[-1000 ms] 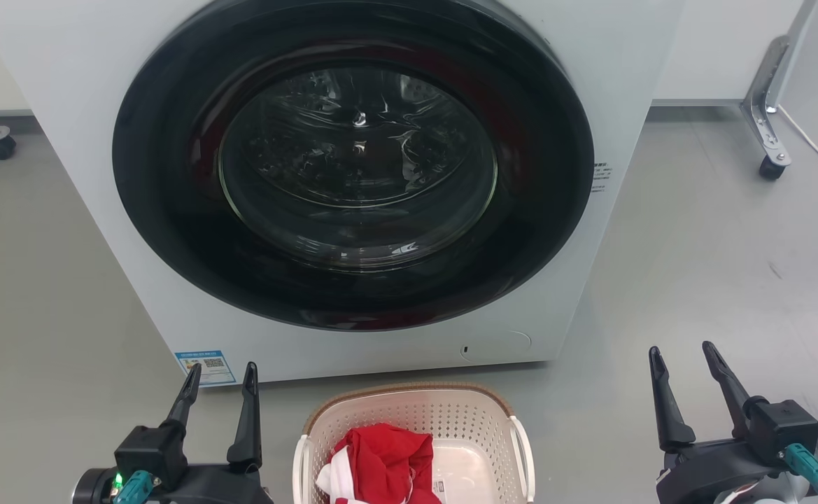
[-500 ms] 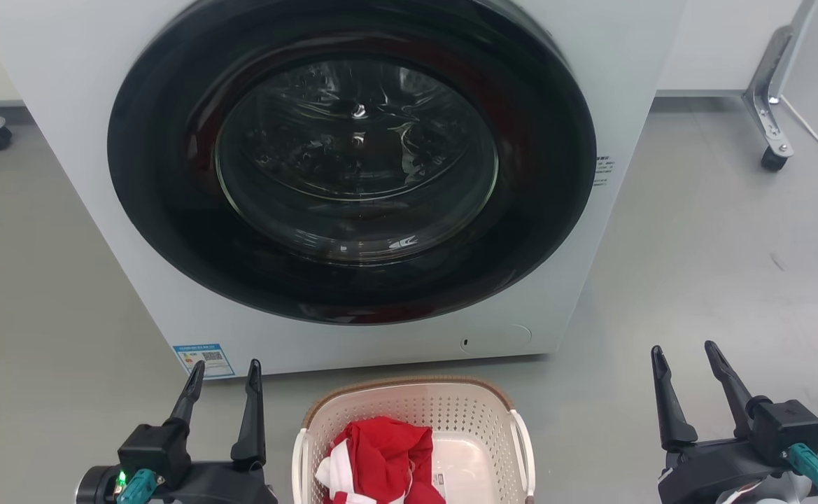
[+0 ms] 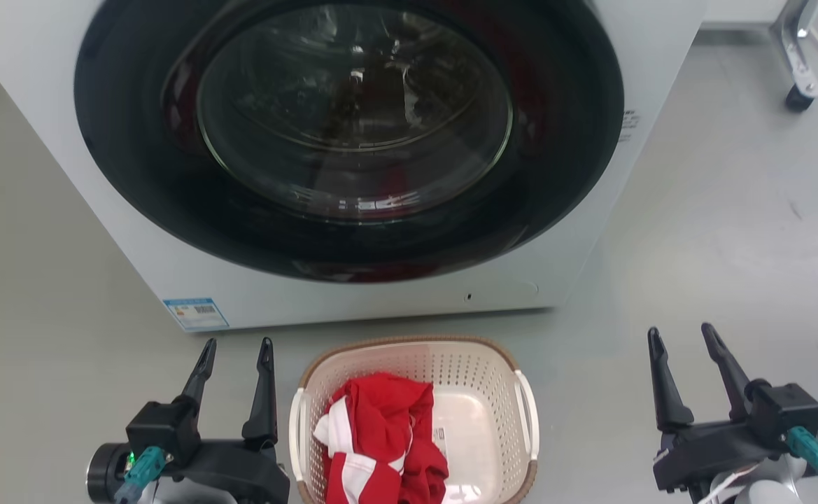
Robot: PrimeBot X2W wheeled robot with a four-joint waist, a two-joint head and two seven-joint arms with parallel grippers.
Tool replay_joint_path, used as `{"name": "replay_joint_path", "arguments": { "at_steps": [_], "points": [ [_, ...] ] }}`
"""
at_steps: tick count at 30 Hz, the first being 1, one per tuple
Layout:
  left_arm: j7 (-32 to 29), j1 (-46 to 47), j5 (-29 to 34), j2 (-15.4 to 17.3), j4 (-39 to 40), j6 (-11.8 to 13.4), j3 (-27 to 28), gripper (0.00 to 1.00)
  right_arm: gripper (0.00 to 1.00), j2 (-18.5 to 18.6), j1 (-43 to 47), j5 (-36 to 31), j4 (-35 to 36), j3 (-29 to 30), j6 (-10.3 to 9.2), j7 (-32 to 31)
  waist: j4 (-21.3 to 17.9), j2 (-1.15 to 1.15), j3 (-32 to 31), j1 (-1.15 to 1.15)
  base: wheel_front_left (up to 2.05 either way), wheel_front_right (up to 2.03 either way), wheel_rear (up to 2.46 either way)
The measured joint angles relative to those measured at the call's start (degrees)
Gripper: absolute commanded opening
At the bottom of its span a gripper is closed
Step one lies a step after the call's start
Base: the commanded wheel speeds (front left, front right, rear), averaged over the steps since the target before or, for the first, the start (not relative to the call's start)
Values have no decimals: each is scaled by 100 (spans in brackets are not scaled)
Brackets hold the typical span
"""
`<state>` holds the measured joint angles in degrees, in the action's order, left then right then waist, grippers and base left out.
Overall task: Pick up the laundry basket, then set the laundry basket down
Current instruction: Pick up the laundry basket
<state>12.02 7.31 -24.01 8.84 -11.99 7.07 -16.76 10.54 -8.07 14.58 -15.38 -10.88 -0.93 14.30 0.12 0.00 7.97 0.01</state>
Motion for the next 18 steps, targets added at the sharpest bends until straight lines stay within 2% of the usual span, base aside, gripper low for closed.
{"name": "replay_joint_path", "arguments": {
  "at_steps": [18],
  "points": [
    [-187,895,42,-158,-121,-1,-29,100,100,-70,-830,-21,-182,-9,104,24,0,0,1336,1,0,0,0]
  ]
}}
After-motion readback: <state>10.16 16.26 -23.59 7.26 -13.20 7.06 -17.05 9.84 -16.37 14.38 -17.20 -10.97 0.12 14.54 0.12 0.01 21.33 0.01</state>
